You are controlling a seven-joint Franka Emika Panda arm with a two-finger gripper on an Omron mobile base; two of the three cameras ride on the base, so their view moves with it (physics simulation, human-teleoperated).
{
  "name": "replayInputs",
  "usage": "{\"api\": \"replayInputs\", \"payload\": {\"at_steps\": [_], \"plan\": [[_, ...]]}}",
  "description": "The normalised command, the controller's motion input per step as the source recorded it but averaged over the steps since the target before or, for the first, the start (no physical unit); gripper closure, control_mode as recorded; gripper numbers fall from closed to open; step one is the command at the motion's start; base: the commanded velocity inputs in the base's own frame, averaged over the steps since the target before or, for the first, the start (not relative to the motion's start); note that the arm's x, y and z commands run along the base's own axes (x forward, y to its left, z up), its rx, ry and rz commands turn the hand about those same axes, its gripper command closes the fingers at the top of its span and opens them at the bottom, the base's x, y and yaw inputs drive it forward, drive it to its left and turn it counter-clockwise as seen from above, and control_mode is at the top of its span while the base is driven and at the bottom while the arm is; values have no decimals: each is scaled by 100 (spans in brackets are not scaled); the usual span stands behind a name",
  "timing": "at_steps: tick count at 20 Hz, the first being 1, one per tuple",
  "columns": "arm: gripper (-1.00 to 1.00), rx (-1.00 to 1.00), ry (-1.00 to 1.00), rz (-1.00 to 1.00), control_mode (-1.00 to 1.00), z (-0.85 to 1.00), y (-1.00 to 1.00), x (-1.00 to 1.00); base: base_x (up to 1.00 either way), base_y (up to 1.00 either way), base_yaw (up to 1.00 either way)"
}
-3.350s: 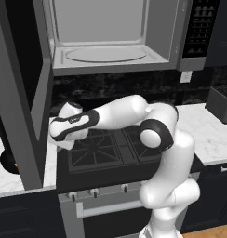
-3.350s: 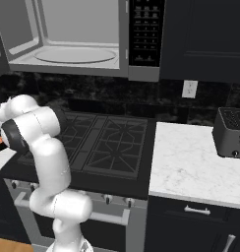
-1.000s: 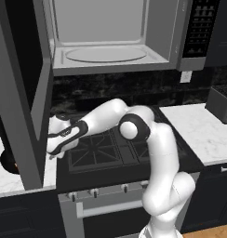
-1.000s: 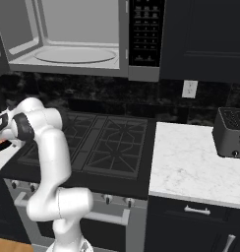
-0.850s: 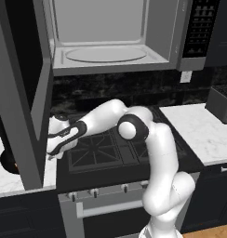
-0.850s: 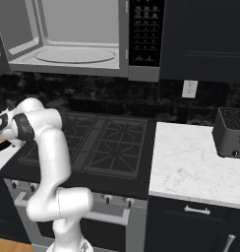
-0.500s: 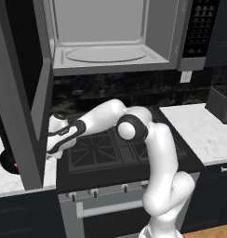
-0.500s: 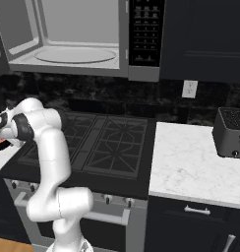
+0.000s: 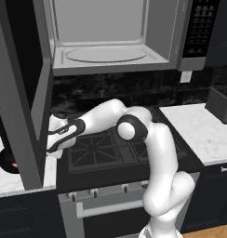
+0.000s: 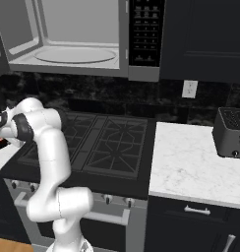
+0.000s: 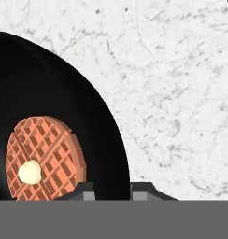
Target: Open the microwave, place the bowl with waffle inside the microwave, then close the microwave door and turn it on.
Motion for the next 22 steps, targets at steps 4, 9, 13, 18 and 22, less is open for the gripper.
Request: {"api": "replayInputs", "payload": {"at_steps": [4, 9, 13, 18, 22], "plan": [[100, 0, 0, 0, -100, 1, -16, -17, 0, 0, 0], [100, 0, 0, -3, -100, 24, -55, -56, 0, 0, 0], [100, 0, 0, -3, -100, 42, -90, -61, 0, 0, 0], [100, 0, 0, -1, -100, 61, -98, -48, 0, 0, 0], [100, 0, 0, 0, -100, 63, -100, -42, 0, 0, 0]]}}
